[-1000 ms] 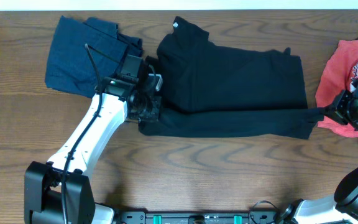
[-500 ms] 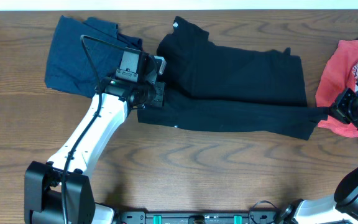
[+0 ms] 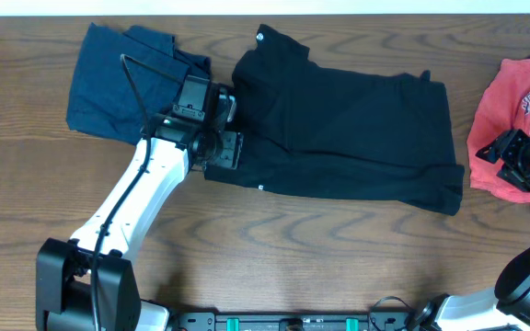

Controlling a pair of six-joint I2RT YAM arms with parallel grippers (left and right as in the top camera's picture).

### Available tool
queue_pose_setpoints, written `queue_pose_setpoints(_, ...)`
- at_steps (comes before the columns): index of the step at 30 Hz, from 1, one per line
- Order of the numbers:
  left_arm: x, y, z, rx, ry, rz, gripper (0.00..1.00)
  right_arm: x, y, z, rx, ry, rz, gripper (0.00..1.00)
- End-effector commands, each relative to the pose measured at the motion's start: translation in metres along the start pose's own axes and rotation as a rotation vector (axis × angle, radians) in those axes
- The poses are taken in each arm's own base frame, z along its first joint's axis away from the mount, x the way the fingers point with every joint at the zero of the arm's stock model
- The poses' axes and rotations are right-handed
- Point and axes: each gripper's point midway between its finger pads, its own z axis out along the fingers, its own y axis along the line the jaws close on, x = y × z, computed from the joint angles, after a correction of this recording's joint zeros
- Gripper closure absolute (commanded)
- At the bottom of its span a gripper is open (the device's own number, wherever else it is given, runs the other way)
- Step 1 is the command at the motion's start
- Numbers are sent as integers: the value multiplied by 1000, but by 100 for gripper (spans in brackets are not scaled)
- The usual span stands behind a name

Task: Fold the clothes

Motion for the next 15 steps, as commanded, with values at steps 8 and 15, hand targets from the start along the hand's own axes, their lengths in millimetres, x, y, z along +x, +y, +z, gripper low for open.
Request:
queue_pose_setpoints(8,35,18,0,-80,122,-17,27,28,-30,38,89,30,75,42)
queue_pose_setpoints(15,52,21,12,-83,157,-20,26,27,-8,80,-122,-58,64,55)
